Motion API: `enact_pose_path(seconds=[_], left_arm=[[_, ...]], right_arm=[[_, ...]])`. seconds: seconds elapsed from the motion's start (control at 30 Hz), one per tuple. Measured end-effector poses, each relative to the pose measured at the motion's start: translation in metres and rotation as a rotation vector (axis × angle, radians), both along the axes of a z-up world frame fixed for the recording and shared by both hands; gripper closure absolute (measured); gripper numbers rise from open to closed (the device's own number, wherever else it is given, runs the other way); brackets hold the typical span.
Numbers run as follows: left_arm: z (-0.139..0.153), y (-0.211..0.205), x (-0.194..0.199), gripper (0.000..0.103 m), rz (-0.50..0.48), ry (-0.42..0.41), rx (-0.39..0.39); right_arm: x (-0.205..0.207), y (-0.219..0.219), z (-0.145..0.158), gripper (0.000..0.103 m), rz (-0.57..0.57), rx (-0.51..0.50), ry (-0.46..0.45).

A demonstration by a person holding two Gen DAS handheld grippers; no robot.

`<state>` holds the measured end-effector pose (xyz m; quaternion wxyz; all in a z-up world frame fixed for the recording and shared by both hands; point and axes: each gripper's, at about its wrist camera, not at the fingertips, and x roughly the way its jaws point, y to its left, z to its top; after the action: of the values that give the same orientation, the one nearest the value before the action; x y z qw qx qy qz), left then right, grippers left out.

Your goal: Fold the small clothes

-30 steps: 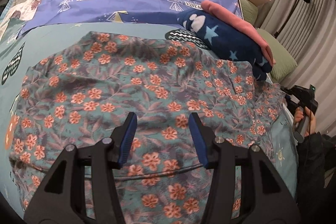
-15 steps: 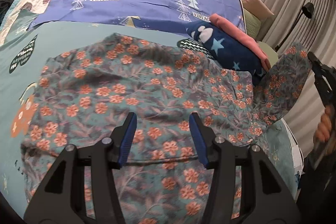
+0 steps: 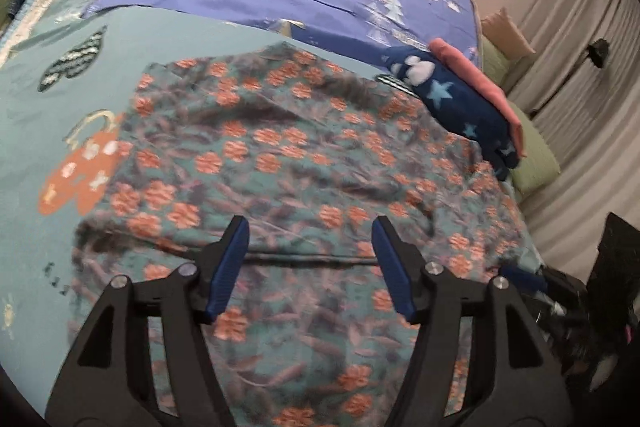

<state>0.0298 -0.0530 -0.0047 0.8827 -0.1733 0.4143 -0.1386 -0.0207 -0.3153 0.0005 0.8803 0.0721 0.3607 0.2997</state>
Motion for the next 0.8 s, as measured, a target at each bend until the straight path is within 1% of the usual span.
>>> enact_pose_path(seconds=[0.07,0.1,0.13,0.17,0.27,0.33,0.37,0.4,0.47,0.57,0.6,0.63,0.67,0.7,0.73,0.77,0.8], left_arm=[[0.000,-0.013,-0.001,0.037,-0.052,0.000,-0.008],[0.000,-0.020,-0.002,0.037,-0.075,0.001,-0.008],[0.000,-0.028,-0.003,0.037,-0.103,0.003,-0.008],[-0.001,-0.035,-0.004,0.037,-0.123,0.005,-0.007],[-0.001,-0.054,-0.008,0.037,-0.163,0.001,0.017],[0.001,-0.056,-0.012,0.037,-0.158,-0.011,0.033],[0.003,-0.054,-0.015,0.037,-0.152,-0.017,0.034],[0.005,-0.051,-0.016,0.037,-0.146,-0.021,0.032],[0.010,-0.039,-0.022,0.037,-0.115,-0.033,0.028],[0.015,-0.022,-0.028,0.036,-0.068,-0.046,0.041],[0.015,-0.018,-0.028,0.036,-0.055,-0.046,0.045],[0.016,-0.011,-0.030,0.036,-0.036,-0.045,0.047],[0.017,-0.006,-0.031,0.036,-0.021,-0.046,0.046],[0.019,0.001,-0.033,0.036,0.002,-0.054,0.045],[0.020,0.008,-0.035,0.036,0.024,-0.060,0.045],[0.021,0.015,-0.037,0.036,0.049,-0.066,0.046],[0.022,0.025,-0.040,0.036,0.082,-0.069,0.041]], right_arm=[[0.000,-0.018,0.007,0.058,-0.047,0.015,-0.003],[0.002,-0.023,0.008,0.056,-0.055,0.025,0.001],[0.002,-0.028,0.008,0.052,-0.060,0.043,0.010],[0.004,-0.031,0.006,0.048,-0.065,0.062,0.027],[0.020,-0.030,0.001,0.045,-0.066,0.121,0.099],[0.039,-0.024,-0.009,0.042,-0.078,0.159,0.165],[0.043,-0.022,-0.012,0.039,-0.084,0.167,0.183],[0.054,-0.018,-0.017,0.039,-0.096,0.178,0.205],[0.068,-0.012,-0.023,0.037,-0.116,0.195,0.235],[0.091,0.003,-0.034,0.035,-0.130,0.232,0.308],[0.092,0.008,-0.034,0.035,-0.125,0.245,0.311],[0.087,0.015,-0.027,0.035,-0.085,0.284,0.286],[0.079,0.025,-0.017,0.035,-0.005,0.327,0.240],[0.067,0.037,-0.005,0.035,0.091,0.348,0.187],[0.049,0.053,0.012,0.035,0.208,0.329,0.118],[0.035,0.063,0.022,0.035,0.274,0.293,0.069],[0.025,0.069,0.028,0.035,0.314,0.258,0.029]])
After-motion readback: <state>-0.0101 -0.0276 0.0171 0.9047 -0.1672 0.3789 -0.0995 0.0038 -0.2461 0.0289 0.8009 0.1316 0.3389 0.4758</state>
